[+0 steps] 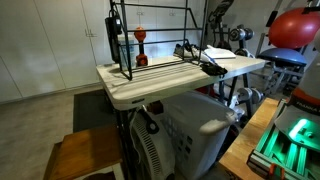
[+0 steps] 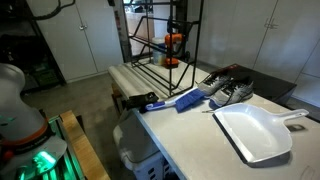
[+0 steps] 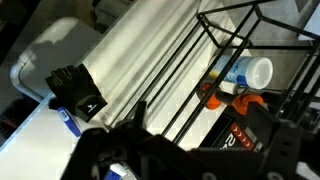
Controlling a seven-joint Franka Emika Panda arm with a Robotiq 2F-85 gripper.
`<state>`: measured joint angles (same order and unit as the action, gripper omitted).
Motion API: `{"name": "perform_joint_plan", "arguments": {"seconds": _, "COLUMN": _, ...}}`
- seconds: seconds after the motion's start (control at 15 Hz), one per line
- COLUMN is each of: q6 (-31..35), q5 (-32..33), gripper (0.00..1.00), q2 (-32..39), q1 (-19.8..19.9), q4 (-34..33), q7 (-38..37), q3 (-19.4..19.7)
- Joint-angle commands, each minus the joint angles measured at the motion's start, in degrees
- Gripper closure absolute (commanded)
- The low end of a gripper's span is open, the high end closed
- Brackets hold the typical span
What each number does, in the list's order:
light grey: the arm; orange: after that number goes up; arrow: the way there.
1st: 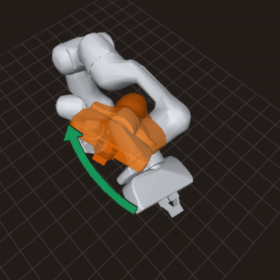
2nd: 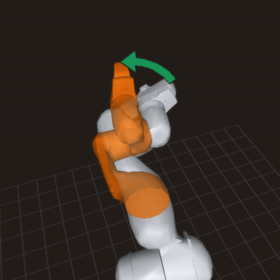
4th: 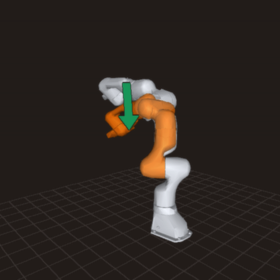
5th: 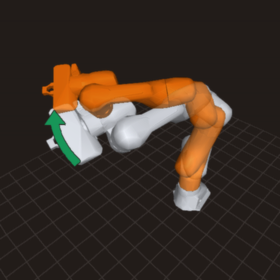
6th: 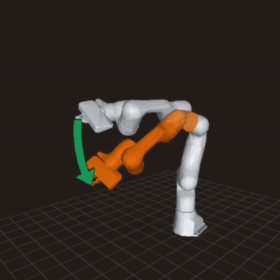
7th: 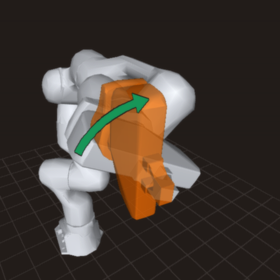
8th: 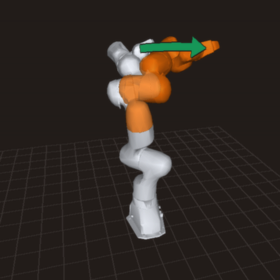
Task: Turn the shoe rack to the left
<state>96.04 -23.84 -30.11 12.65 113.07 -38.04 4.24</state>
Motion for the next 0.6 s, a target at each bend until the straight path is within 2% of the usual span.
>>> {"name": "perform_joint_plan", "arguments": {"seconds": 0.0, "q6": -0.1, "q5": 0.2, "gripper": 0.00, "q2": 0.2, "q1": -0.2, "q4": -0.2, "q7": -0.2, "q3": 0.2}}
{"name": "perform_joint_plan", "arguments": {"seconds": 0.27, "q6": -0.5, "q5": -0.4, "gripper": 0.00, "q2": 1.3, "q1": 0.0, "q4": -1.2, "q7": -1.1, "q3": 0.4}}
{"name": "perform_joint_plan", "arguments": {"seconds": 0.53, "q6": -0.7, "q5": 0.1, "gripper": 0.00, "q2": 3.0, "q1": 0.5, "q4": -5.5, "q7": -8.4, "q3": -0.9}}
